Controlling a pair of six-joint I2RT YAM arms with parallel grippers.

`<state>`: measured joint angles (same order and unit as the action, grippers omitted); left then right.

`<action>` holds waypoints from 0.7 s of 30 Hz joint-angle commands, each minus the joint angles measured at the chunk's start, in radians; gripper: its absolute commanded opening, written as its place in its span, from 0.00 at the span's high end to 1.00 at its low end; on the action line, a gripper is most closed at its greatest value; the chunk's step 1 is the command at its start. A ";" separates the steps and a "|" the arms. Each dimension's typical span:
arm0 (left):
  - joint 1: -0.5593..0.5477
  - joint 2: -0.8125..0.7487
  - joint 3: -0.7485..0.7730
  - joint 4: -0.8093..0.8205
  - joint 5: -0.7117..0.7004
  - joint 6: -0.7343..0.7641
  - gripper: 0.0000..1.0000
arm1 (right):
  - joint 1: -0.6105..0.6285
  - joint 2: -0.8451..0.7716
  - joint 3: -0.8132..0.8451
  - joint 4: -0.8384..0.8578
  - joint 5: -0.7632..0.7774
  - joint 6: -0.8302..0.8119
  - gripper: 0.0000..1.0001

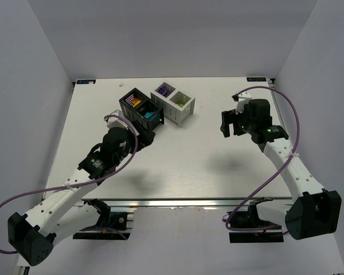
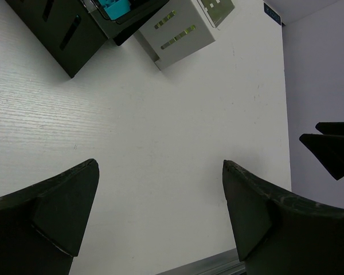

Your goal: Sort the legos into containers by color

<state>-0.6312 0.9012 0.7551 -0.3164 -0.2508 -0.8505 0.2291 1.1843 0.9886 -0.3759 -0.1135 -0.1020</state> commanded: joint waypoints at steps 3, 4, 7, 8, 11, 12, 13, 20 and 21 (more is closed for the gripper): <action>0.002 -0.047 0.020 -0.021 -0.005 -0.001 0.02 | -0.001 -0.020 0.001 0.037 0.069 0.033 0.11; 0.002 -0.053 0.016 -0.021 -0.007 -0.005 0.02 | -0.001 -0.020 -0.001 0.038 0.069 0.031 0.11; 0.002 -0.068 0.010 -0.023 -0.011 -0.012 0.02 | -0.002 -0.026 -0.007 0.045 0.063 0.031 0.11; 0.002 -0.070 0.010 -0.024 -0.015 -0.012 0.02 | -0.002 -0.028 -0.008 0.046 0.060 0.030 0.11; 0.002 -0.071 0.016 -0.030 -0.016 -0.009 0.02 | -0.002 -0.026 -0.007 0.051 0.057 0.031 0.11; 0.002 -0.068 0.019 -0.035 -0.016 -0.007 0.02 | -0.002 -0.026 -0.008 0.052 0.060 0.031 0.11; 0.002 -0.067 0.021 -0.035 -0.016 -0.005 0.02 | -0.004 -0.025 -0.010 0.054 0.061 0.031 0.11; 0.002 -0.056 0.013 -0.018 -0.007 -0.002 0.02 | -0.002 -0.034 -0.021 0.058 0.078 0.028 0.11; 0.002 -0.053 0.015 -0.016 -0.007 0.001 0.02 | -0.004 -0.038 -0.022 0.063 0.078 0.027 0.11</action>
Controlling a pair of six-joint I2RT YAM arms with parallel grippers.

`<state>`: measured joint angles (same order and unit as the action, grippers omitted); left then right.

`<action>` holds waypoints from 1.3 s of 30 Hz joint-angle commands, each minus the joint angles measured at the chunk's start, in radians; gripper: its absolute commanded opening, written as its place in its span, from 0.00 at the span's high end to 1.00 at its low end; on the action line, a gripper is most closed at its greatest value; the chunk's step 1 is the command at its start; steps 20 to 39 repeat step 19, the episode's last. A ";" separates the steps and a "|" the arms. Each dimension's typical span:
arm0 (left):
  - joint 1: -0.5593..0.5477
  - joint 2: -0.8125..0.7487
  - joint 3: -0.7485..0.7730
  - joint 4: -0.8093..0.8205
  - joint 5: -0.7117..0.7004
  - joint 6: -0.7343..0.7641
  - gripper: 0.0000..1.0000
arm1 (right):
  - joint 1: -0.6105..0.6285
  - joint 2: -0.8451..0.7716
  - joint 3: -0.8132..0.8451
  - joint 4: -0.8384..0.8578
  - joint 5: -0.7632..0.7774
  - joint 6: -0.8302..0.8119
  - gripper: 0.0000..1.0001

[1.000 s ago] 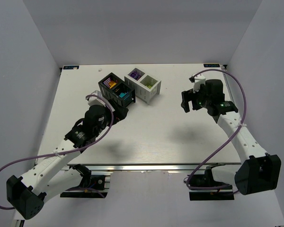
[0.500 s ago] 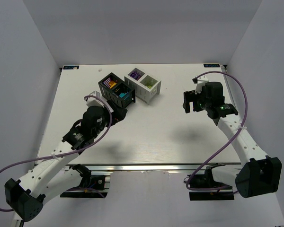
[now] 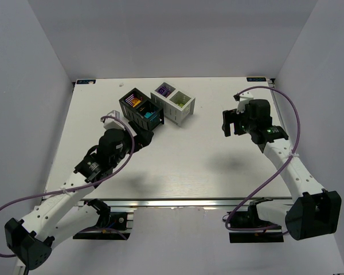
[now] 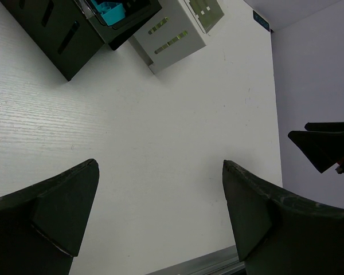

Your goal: Sort the legos into containers by color

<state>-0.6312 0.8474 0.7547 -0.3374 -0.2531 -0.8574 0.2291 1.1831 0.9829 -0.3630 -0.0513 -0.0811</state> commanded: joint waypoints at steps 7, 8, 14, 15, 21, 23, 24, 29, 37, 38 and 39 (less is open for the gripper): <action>0.002 0.015 0.023 0.011 -0.003 0.017 0.02 | -0.005 -0.039 -0.020 0.058 0.022 0.007 0.11; 0.002 0.016 0.023 0.014 -0.002 0.018 0.02 | -0.004 -0.039 -0.020 0.059 0.022 0.007 0.10; 0.002 0.027 0.025 0.017 0.000 0.021 0.02 | -0.005 -0.027 -0.018 0.061 0.022 0.010 0.11; 0.002 0.027 0.025 0.018 0.002 0.021 0.02 | -0.005 -0.027 -0.020 0.062 0.022 0.011 0.10; 0.002 0.027 0.020 0.018 0.000 0.021 0.02 | -0.008 -0.027 -0.042 0.088 0.028 0.011 0.10; 0.002 0.027 0.020 0.018 0.000 0.021 0.02 | -0.008 -0.027 -0.042 0.088 0.028 0.011 0.10; 0.002 0.027 0.020 0.018 0.000 0.021 0.02 | -0.008 -0.027 -0.042 0.088 0.028 0.011 0.10; 0.002 0.027 0.020 0.018 0.000 0.021 0.02 | -0.008 -0.027 -0.042 0.088 0.028 0.011 0.10; 0.002 0.027 0.020 0.018 0.000 0.021 0.02 | -0.008 -0.027 -0.042 0.088 0.028 0.011 0.10; 0.002 0.027 0.020 0.018 0.000 0.021 0.02 | -0.008 -0.027 -0.042 0.088 0.028 0.011 0.10; 0.002 0.027 0.020 0.018 0.000 0.021 0.02 | -0.008 -0.027 -0.042 0.088 0.028 0.011 0.10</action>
